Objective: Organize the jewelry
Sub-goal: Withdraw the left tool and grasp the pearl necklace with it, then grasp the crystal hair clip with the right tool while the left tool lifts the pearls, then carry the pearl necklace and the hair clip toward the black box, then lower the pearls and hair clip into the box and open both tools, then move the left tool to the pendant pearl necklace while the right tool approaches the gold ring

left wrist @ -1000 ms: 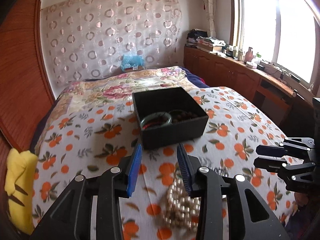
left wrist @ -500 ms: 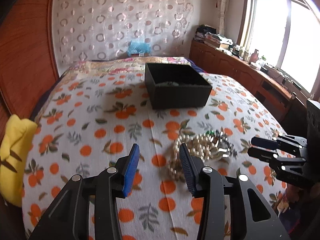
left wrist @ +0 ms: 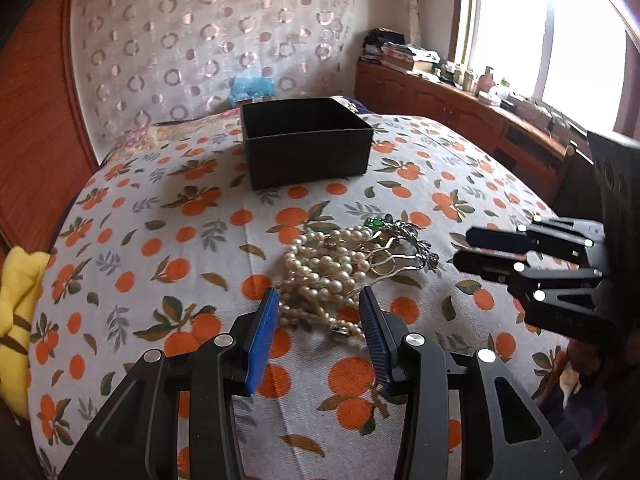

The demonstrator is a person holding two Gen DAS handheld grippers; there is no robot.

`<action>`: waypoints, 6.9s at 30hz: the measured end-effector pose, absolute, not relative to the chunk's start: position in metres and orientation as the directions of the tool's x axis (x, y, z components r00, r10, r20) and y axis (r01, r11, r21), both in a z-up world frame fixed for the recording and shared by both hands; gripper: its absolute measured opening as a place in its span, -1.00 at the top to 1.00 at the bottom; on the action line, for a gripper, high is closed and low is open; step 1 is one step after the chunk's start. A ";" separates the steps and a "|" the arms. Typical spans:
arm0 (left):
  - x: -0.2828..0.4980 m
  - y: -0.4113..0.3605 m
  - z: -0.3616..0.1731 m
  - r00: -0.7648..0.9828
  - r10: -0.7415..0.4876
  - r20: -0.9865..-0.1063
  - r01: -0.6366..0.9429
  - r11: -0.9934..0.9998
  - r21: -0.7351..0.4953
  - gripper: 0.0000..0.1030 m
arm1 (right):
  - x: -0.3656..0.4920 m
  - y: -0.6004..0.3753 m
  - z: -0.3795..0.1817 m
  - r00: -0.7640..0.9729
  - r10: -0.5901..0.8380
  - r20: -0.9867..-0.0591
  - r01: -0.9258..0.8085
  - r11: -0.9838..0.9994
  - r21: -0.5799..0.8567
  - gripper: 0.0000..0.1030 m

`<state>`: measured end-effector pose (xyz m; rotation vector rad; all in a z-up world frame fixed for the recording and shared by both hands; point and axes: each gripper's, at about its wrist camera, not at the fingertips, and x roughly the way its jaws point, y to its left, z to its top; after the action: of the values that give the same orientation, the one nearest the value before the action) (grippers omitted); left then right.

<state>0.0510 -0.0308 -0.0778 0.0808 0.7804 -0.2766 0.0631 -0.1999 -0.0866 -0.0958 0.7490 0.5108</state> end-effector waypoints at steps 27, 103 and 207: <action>0.061 -0.039 -0.080 0.693 -0.196 -0.694 0.292 0.956 0.022 0.87 | 0.066 -0.198 -0.094 0.603 0.424 -0.676 -0.480 0.869 0.117 0.35; 0.051 0.010 0.041 0.841 -0.230 -0.490 0.226 0.972 -0.067 0.87 | 0.122 -0.197 -0.058 0.560 0.409 -0.721 -0.459 0.877 0.141 0.57; 0.164 0.012 -0.015 0.742 -0.211 -0.636 0.231 0.972 -0.053 0.83 | 0.186 -0.183 -0.034 0.635 0.409 -0.655 -0.492 0.868 0.065 0.51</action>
<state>0.1638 0.0117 -0.0152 0.0294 0.6939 -0.2421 0.1863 -0.1831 -0.0337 -0.1235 0.7161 0.5165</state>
